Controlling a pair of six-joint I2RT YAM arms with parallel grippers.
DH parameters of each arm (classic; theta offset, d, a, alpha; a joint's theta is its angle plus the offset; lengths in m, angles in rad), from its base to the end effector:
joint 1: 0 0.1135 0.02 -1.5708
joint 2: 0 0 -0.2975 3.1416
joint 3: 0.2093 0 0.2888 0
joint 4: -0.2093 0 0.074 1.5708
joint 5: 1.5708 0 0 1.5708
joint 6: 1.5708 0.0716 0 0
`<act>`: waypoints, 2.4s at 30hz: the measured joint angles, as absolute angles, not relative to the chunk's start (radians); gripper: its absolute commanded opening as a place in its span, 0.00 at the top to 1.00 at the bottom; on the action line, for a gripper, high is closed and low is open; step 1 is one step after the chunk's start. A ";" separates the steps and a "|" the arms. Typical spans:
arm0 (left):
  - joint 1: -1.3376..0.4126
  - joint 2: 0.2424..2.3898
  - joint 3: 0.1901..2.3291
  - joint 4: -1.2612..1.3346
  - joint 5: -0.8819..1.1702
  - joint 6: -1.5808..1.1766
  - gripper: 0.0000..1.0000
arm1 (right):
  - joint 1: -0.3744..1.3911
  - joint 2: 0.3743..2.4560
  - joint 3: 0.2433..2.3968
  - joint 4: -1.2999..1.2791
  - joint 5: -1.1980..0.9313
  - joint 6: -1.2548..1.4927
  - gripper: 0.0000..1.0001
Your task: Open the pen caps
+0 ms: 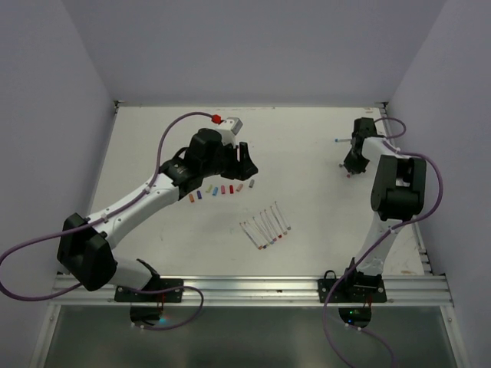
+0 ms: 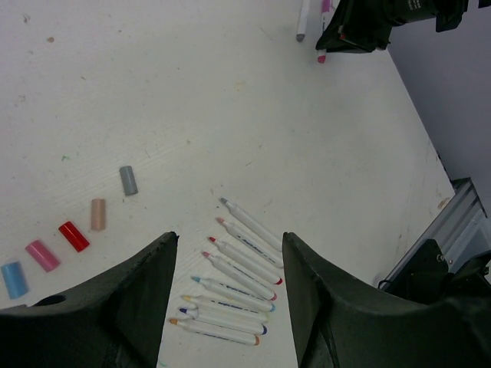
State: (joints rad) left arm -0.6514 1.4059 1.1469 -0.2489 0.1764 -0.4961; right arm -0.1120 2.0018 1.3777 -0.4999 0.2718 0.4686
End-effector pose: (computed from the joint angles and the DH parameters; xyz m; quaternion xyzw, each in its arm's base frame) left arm 0.2992 -0.2439 0.3223 0.1111 0.8527 -0.3378 0.3828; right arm 0.4653 -0.0717 0.1385 0.3053 0.9171 -0.0911 0.2395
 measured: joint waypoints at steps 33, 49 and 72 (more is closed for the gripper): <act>-0.559 1.329 0.996 -0.028 0.486 -0.699 0.41 | 0.387 1.241 1.055 -0.566 -0.173 0.327 1.00; -0.506 1.383 0.934 0.171 0.599 -0.842 0.42 | 0.538 1.187 0.990 -0.449 -0.572 0.280 1.00; -0.513 1.393 0.901 0.245 0.606 -0.924 1.00 | 0.567 1.257 0.989 -0.355 -0.565 0.327 1.00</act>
State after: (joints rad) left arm -0.5129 1.3933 0.9012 0.2451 0.6056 -0.9241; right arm 0.5674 1.2568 0.9894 -0.3546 -0.5648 0.3267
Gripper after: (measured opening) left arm 0.080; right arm 0.180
